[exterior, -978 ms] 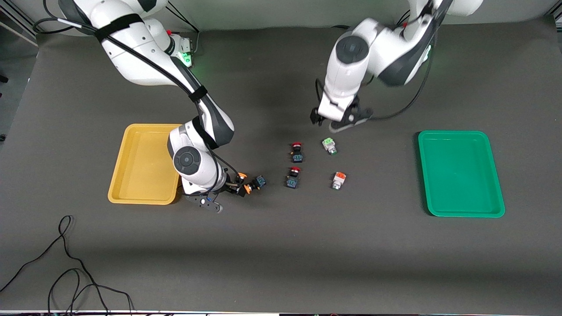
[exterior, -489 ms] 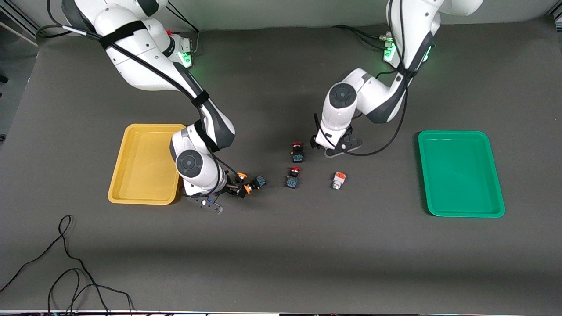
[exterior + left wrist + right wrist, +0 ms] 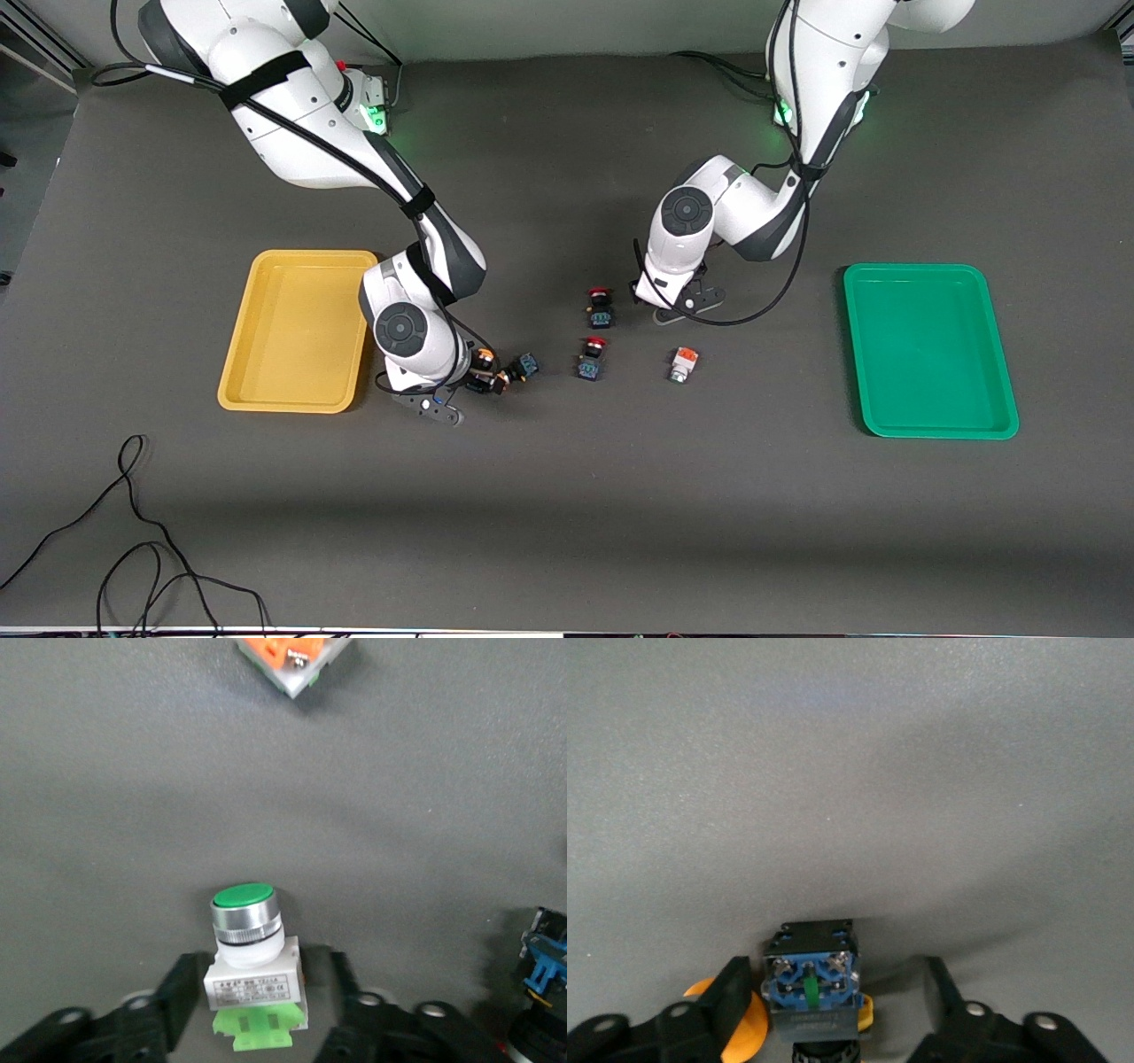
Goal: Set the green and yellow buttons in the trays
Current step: 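Place the yellow button in the yellow tray while the left gripper places green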
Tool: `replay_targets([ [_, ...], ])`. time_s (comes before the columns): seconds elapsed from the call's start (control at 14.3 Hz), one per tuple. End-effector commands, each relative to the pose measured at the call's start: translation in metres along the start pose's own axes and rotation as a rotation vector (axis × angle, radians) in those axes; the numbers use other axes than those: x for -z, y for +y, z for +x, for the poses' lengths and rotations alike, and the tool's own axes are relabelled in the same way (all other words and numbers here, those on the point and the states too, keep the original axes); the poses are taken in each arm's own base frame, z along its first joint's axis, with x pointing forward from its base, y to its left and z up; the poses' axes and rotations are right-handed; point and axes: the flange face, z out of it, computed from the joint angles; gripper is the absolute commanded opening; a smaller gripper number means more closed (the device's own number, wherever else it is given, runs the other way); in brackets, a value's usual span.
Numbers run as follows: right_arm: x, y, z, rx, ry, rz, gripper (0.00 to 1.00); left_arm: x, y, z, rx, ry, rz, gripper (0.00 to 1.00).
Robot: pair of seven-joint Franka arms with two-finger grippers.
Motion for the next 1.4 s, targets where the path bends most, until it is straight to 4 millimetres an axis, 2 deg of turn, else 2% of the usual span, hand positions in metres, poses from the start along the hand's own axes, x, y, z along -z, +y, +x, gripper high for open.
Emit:
replay_targets([
  [0.0, -0.006, 0.003, -0.003, -0.007, 0.003, -0.008, 0.25, 0.005, 0.0, -0.001, 0.004, 0.01, 0.014, 0.22],
  [0.07, -0.004, 0.003, -0.003, -0.006, 0.005, -0.006, 0.01, 0.011, 0.0, 0.003, 0.006, 0.011, 0.018, 0.2],
  [0.14, 0.0, 0.002, -0.001, -0.016, 0.008, -0.001, 0.0, 0.026, 0.001, 0.01, 0.008, 0.013, 0.027, 0.2],
  [0.21, 0.007, 0.0, -0.002, -0.018, 0.013, 0.005, 0.0, 0.049, -0.002, 0.026, 0.029, 0.018, 0.033, 0.2],
  [0.28, 0.018, 0.002, 0.002, -0.021, 0.018, 0.01, 0.0, 0.081, -0.006, 0.043, 0.034, 0.022, 0.039, 0.2],
  [0.42, 0.055, 0.006, 0.008, -0.018, 0.023, 0.013, 0.0, 0.149, -0.016, 0.069, -0.007, -0.016, 0.044, 0.19],
  [0.49, 0.077, 0.014, 0.013, -0.026, 0.014, -0.008, 0.0, 0.179, -0.021, 0.077, -0.042, -0.053, 0.037, 0.18],
  [0.56, 0.101, 0.025, 0.017, -0.007, -0.002, -0.026, 0.0, 0.204, -0.037, 0.09, -0.093, -0.078, 0.034, 0.18],
  [0.7, 0.141, 0.054, 0.028, 0.069, -0.051, -0.063, 0.0, 0.236, -0.088, 0.122, -0.145, -0.089, 0.027, 0.15],
  [0.91, 0.17, 0.126, 0.048, 0.159, -0.071, -0.074, 0.0, 0.261, -0.181, 0.17, -0.218, -0.146, 0.035, 0.13],
  [1.05, 0.173, 0.175, 0.055, 0.248, -0.08, -0.078, 0.0, 0.266, -0.252, 0.206, -0.258, -0.153, 0.019, 0.13],
  [1.19, 0.16, 0.224, 0.063, 0.379, -0.063, -0.066, 0.0, 0.259, -0.303, 0.233, -0.301, -0.133, 0.042, 0.13],
  [1.26, 0.148, 0.247, 0.065, 0.427, -0.048, -0.062, 0.0, 0.244, -0.319, 0.244, -0.31, -0.128, 0.047, 0.13],
  [1.33, 0.131, 0.262, 0.06, 0.444, -0.034, -0.059, 0.0, 0.229, -0.325, 0.249, -0.312, -0.105, 0.039, 0.13],
])
